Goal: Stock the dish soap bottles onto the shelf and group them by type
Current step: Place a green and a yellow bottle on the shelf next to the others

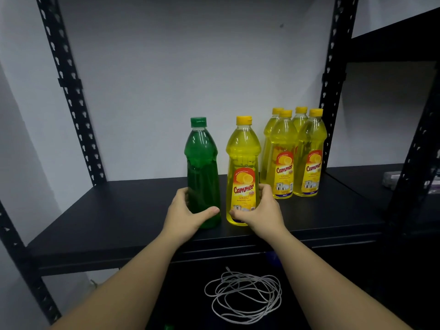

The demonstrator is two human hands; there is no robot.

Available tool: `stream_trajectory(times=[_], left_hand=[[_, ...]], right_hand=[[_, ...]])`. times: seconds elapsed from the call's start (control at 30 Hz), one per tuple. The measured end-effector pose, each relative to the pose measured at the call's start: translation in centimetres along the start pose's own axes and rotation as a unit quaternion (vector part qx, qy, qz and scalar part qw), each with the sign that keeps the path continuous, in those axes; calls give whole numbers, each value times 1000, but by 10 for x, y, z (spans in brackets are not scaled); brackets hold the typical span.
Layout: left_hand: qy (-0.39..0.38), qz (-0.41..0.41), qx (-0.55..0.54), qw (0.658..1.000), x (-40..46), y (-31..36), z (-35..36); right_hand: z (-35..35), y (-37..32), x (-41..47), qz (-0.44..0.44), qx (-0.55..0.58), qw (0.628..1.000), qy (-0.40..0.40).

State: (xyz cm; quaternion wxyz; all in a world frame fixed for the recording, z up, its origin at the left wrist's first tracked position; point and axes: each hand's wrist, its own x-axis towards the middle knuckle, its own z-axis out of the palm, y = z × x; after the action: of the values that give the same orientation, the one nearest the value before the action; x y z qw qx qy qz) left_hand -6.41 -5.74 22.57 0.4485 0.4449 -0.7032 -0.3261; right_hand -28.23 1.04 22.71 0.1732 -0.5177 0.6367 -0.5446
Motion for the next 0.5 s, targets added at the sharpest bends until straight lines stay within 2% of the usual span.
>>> stream_trajectory(times=[0.27, 0.37, 0.5], left_hand=[[-3, -1, -7, 1000, 3, -1, 3], [-14, 2, -8, 1000, 3, -2, 3], [11, 22, 39, 999, 1, 0, 3]], right_hand=[[1, 0, -2, -15, -15, 1000, 11], [2, -1, -3, -35, -52, 998, 30], [1, -3, -5, -38, -72, 996, 31]])
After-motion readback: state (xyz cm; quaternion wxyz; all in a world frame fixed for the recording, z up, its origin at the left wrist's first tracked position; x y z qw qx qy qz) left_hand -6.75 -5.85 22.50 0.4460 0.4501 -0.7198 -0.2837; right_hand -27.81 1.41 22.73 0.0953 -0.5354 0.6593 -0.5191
